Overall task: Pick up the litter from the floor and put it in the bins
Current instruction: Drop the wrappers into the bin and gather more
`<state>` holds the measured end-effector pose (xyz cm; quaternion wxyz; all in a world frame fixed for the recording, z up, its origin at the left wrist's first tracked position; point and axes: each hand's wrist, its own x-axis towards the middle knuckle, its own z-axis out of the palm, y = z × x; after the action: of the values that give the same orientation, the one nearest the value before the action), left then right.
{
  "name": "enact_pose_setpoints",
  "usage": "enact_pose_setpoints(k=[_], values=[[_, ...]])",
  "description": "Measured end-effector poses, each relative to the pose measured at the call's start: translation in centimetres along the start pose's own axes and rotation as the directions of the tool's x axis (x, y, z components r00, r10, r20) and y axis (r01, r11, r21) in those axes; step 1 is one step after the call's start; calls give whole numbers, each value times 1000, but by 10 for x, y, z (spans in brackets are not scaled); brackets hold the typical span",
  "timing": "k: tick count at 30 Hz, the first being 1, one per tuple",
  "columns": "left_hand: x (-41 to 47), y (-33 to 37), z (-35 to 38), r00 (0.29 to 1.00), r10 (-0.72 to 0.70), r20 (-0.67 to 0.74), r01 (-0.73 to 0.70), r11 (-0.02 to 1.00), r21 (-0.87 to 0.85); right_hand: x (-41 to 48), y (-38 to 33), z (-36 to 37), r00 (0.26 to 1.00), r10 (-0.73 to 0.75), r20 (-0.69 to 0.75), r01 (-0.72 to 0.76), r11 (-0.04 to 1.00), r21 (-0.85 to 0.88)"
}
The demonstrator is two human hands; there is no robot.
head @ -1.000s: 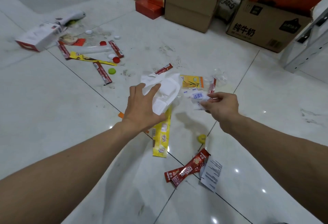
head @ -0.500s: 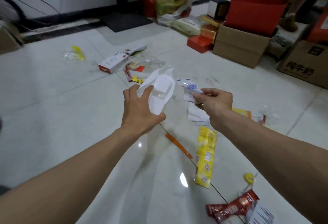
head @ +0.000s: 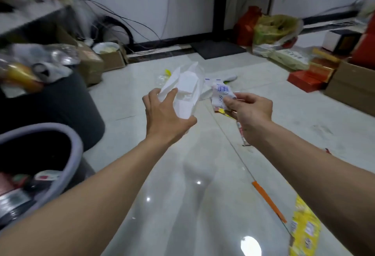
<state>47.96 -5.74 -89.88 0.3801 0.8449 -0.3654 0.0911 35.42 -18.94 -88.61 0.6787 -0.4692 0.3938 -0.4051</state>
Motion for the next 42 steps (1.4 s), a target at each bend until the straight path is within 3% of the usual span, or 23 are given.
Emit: enact_pose_setpoints(k=[8,22,32,42], values=[[-5,-54,-92,984,-95,-153,118,981,153,-43,21,87,968,20,250,-20,1000,-1],[-94,-135,-210,897,-302,-323,409,844,346,-143,70,176,812,138,567,-150,988,-25],[-131,-165,-224,843,-431,-323,533,751,389,-175,90,196,768,134,627,-113,991,-72],[-126,-173,-221,852,-440,-284,521,765,378,-181,90,203,771,5,636,126,979,-161]])
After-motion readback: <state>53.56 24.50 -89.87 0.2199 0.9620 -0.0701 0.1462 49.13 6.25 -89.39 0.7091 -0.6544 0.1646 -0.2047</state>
